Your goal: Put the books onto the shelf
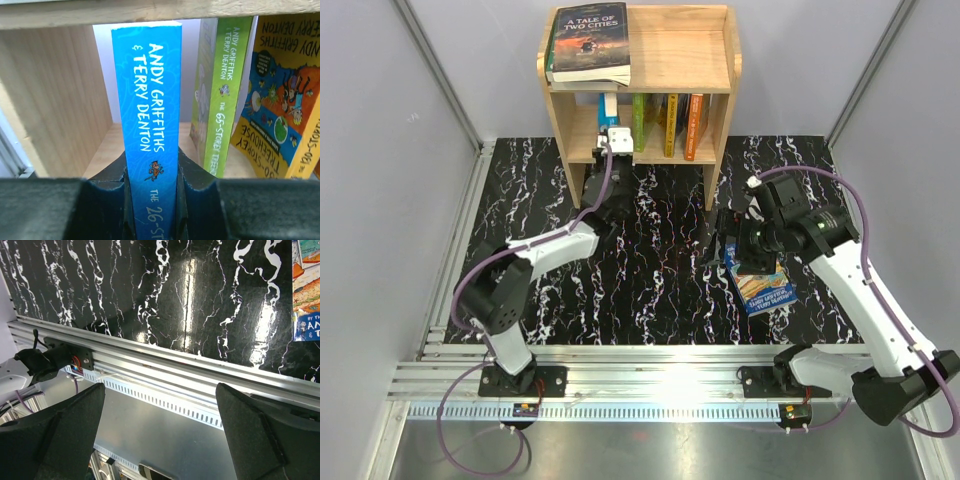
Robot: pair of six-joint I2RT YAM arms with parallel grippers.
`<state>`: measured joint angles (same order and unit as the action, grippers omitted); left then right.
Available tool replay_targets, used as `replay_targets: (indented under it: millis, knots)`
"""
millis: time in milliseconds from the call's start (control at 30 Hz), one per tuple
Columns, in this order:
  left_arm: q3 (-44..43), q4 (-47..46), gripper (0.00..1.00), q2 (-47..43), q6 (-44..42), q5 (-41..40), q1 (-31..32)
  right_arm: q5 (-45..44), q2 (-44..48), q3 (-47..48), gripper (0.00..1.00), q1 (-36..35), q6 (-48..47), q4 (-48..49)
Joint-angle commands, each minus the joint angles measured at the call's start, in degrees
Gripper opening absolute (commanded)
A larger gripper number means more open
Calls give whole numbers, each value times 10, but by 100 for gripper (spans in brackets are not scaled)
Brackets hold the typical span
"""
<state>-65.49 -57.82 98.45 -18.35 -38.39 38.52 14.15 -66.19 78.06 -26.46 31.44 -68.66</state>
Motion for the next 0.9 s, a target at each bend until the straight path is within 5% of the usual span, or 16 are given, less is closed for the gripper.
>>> replay_targets:
  millis: [0,400,867]
  knots:
    - [-40,-143,0,16,2,5,-10,-6,-13,-5,100,4,-16,-2]
    - [-81,-76,0,56,178,136,-105,-6,-48,-7,100,9,-30,3]
    - [-176,-19,0,128,219,220,-130,5,-76,-20,100,15,-34,30]
